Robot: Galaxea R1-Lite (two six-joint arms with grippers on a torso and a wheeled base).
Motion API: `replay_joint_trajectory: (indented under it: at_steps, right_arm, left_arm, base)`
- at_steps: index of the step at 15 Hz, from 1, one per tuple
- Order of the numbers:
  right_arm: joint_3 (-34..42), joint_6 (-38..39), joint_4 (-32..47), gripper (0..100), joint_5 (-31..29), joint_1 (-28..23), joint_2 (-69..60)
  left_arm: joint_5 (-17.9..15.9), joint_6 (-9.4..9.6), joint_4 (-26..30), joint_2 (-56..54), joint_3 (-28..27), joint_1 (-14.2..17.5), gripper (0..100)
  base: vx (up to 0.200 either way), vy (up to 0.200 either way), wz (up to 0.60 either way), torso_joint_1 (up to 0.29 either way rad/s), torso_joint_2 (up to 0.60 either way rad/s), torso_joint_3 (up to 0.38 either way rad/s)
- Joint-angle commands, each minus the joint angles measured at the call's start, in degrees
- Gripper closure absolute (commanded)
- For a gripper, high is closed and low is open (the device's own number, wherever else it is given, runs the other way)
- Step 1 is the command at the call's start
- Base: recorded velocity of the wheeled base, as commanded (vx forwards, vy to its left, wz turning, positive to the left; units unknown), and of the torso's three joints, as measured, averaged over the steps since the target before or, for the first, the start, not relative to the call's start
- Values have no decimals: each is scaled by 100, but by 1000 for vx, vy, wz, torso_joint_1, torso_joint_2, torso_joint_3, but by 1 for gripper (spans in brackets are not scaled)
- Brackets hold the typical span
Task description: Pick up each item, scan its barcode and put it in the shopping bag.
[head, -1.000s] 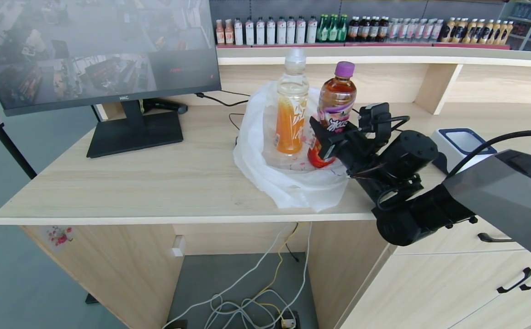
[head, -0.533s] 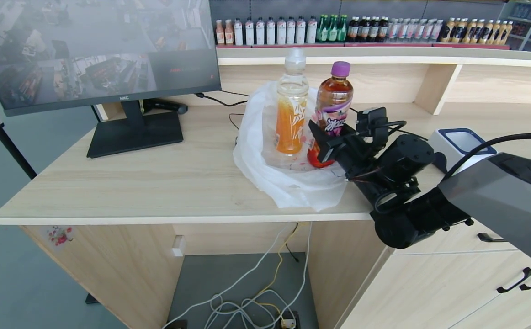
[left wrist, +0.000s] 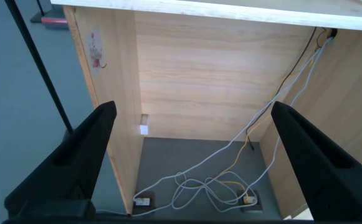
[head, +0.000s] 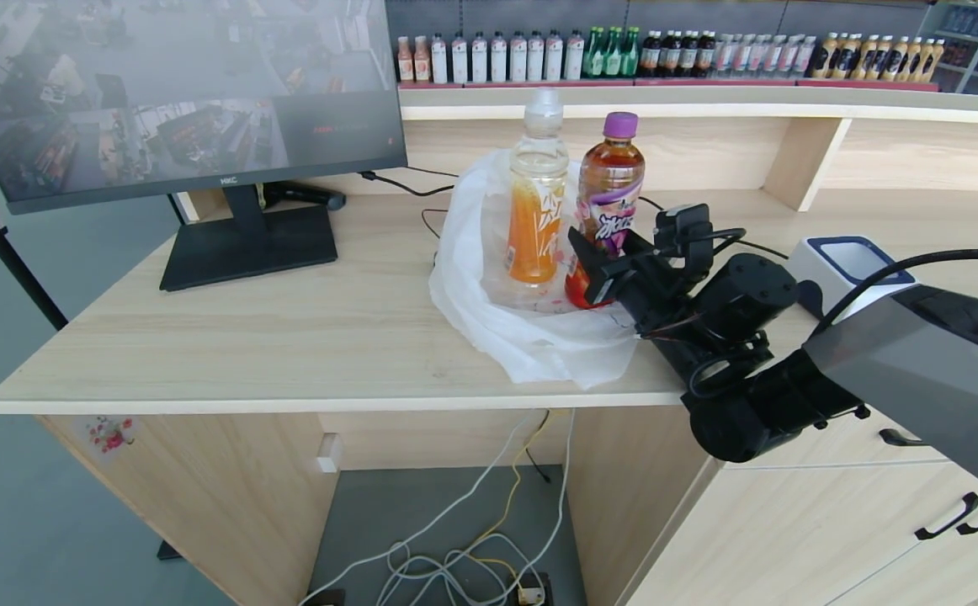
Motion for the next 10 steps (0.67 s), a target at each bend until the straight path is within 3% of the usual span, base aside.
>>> replay_joint_trajectory:
  at_steps: [1, 4, 5, 10]
  right_arm:
    - [0, -2, 2, 100, 6, -1, -2]
    - [53, 7, -7, 100, 6, -10, -46]
    - [88, 16, -7, 0, 6, -10, -73]
    - [422, 7, -148, 0, -38, -10, -301]
  left_arm:
    - [0, 0, -1, 1, 0, 0, 0]
    - [0, 0, -1, 1, 0, 0, 0]
    - [0, 0, -1, 1, 0, 0, 0]
    - [0, 0, -1, 1, 0, 0, 0]
  base:
    - [0, 0, 0, 0, 0, 0]
    - [0, 0, 0, 0, 0, 0]
    - [0, 0, 0, 0, 0, 0]
    - [0, 0, 0, 0, 0, 0]
